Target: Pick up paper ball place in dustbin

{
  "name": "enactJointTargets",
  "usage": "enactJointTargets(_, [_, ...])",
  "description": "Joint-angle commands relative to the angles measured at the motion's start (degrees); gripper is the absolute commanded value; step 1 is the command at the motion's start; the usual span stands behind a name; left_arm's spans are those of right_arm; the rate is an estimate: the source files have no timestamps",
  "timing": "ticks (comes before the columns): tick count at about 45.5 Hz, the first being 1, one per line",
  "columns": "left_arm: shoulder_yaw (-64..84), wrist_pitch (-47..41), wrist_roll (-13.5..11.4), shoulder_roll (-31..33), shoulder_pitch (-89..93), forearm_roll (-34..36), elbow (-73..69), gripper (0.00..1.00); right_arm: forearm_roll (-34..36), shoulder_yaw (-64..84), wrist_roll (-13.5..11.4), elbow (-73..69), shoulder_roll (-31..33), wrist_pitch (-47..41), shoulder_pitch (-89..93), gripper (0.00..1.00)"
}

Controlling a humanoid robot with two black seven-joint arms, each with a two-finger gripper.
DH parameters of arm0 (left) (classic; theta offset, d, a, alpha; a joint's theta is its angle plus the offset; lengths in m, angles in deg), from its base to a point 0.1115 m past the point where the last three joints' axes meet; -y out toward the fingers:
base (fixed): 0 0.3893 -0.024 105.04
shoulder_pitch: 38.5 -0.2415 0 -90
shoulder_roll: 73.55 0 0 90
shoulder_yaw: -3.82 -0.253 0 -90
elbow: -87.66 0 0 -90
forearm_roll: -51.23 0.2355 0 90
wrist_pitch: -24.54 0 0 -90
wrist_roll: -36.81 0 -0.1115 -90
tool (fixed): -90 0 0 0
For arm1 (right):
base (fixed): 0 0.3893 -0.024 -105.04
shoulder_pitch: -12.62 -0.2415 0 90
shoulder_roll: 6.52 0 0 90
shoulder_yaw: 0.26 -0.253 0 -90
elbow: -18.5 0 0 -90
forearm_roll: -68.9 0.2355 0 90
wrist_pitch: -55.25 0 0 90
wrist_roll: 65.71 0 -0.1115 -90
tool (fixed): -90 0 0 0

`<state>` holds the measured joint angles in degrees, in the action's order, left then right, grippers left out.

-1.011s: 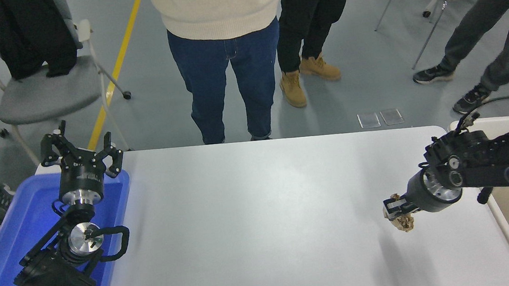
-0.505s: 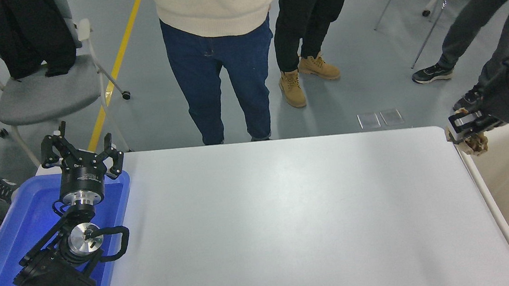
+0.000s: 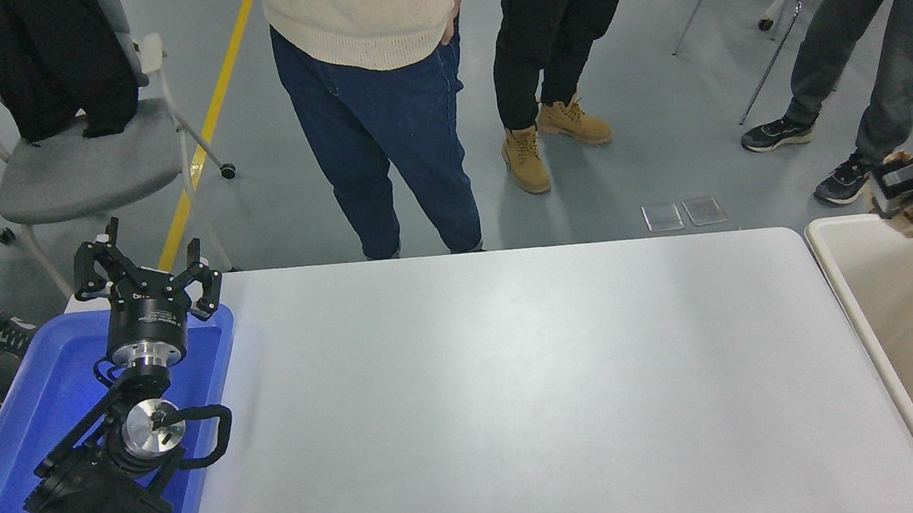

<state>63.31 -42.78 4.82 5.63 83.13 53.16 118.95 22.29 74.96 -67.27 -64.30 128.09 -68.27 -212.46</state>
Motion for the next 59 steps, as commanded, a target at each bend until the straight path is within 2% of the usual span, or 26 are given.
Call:
enactJointTargets(1, [0.01,0.00,0.00,0.00,0.01,0.01,0.00,0.99,-11.21,-3.23,0.50,15.54,9.17,0.82,11.66,0.00])
enactJointTargets(5, [0.01,0.00,0.00,0.00,0.01,-0.08,0.00,0.99,-13.24,-9.64,2.42,24.15,12.69,2.05,21.50,0.00])
enactJointTargets(12, [0.01,0.00,-0.09,0.00,0.01,0.01,0.00,0.99,-14.38,-24.75,5.15,39.80,11.73,9.95,46.88,0.00])
enactJointTargets(20, [0.01,0.00,0.00,0.00,0.10,0.01,0.00,0.99,-13.60,-35.31,7.00,55.88,4.10,24.54,71.95,0.00])
enactJointTargets(26, [0.01,0.00,0.00,0.00,0.01,-0.08,0.00,0.99,-9.38,-43.74,7.97,67.41,-3.64,25.52,85.32,0.00])
enactJointTargets(32, [0.10,0.00,-0.09,0.00,0.01,-0.08,-0.09,0.99,-5.86,-50.34,7.79,70.76,-7.07,25.52,90.25,0.00])
enactJointTargets(43, [0.10,0.00,-0.09,0.00,0.01,-0.08,-0.09,0.99,-1.12,-52.54,7.44,70.93,-11.82,25.70,94.65,0.00])
enactJointTargets(59, [0.10,0.00,-0.09,0.00,0.01,-0.08,0.00,0.99,0.82,-53.42,7.35,70.93,-13.14,25.70,94.74,0.00])
